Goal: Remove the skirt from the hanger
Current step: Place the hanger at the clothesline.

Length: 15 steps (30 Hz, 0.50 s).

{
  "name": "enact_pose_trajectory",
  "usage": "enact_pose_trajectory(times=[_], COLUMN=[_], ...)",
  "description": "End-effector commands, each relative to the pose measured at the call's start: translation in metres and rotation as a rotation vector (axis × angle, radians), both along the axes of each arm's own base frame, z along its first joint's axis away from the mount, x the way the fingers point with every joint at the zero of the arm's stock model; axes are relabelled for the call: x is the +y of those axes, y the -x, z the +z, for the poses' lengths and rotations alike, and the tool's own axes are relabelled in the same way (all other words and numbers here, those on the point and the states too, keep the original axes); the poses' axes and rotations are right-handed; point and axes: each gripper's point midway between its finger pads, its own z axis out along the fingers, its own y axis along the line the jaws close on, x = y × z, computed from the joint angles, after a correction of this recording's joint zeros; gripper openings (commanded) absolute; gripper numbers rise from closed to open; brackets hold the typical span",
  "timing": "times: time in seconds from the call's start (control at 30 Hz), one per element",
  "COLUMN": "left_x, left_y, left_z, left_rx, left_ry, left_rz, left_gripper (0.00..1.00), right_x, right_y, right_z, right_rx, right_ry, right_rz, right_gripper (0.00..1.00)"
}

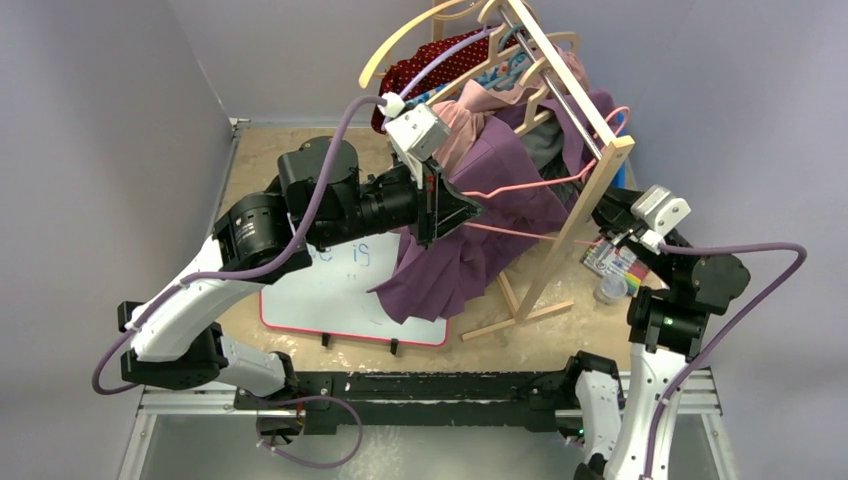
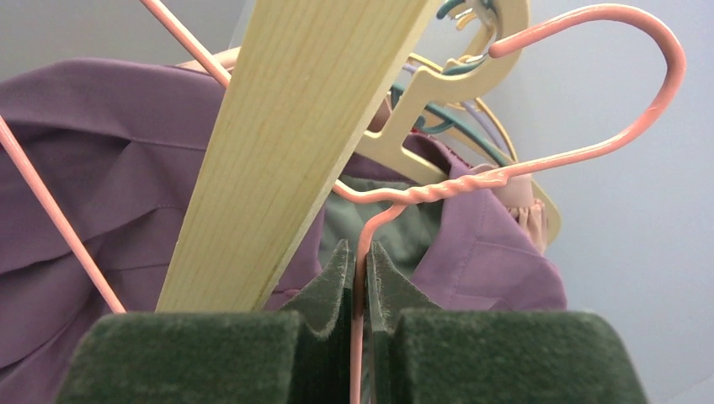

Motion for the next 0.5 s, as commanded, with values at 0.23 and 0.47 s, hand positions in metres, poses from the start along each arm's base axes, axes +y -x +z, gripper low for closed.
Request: enact_pose_trajectory(times=[0.23,0.47], left_x=[0.033,0.059], left_y=[0.009,0.017], left_z=[0.077,0.08], left_rx=[-0.129,-0.126], left_ry=[0.261,0.286], left_rz=[0.018,0.035], left_gripper=[0.0,0.0], right_x=[0.012,0.016], right_y=[0.007,0.004], right_z=[0.038,0.026], right_rx=[-0.156,-0.168], right_ry=[0.113,0.188], right_rz=[0.097,0.141], right_gripper=[0.07,0.09])
